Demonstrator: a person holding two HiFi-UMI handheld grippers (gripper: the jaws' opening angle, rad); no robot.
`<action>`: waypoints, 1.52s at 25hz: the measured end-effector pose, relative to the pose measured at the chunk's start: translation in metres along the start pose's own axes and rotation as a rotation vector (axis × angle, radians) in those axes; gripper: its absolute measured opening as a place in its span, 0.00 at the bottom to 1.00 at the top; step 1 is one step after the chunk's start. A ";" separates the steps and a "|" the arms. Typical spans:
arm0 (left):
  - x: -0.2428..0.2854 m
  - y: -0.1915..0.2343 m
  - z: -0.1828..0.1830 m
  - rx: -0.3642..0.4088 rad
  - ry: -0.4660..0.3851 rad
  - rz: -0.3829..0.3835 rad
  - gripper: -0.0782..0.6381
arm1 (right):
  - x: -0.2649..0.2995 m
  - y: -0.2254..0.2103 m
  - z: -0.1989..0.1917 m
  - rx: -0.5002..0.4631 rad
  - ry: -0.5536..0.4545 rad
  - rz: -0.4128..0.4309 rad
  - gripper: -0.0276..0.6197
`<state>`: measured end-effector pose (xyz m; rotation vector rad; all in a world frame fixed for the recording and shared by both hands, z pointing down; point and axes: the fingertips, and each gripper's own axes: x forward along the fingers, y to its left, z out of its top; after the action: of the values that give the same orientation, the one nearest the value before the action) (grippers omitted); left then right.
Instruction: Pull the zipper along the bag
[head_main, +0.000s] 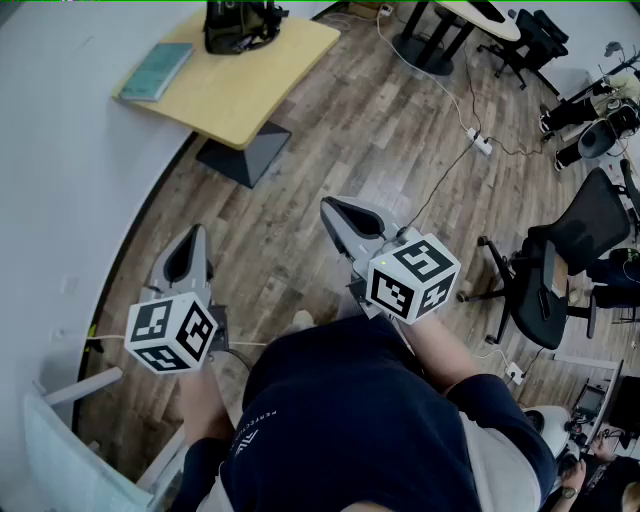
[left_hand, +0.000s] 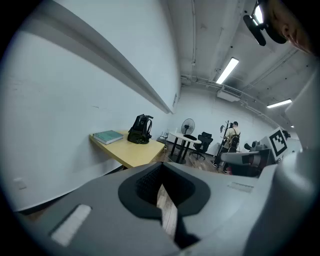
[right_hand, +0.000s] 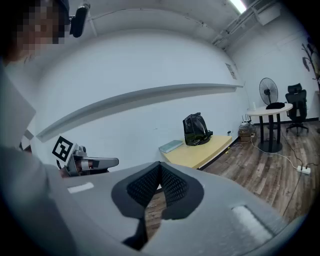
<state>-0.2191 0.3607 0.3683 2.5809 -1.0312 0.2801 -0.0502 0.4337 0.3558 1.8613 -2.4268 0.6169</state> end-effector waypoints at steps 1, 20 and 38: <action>0.000 -0.001 0.000 0.003 0.006 -0.001 0.13 | -0.002 0.000 0.000 0.001 0.000 -0.003 0.05; 0.042 0.002 0.014 0.028 -0.016 0.043 0.14 | 0.044 -0.036 0.008 -0.027 0.033 0.083 0.05; 0.162 0.039 0.067 -0.048 -0.031 0.209 0.13 | 0.167 -0.122 0.098 -0.239 0.051 0.253 0.05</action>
<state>-0.1263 0.2072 0.3658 2.4440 -1.3052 0.2644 0.0368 0.2222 0.3432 1.4483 -2.5899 0.3564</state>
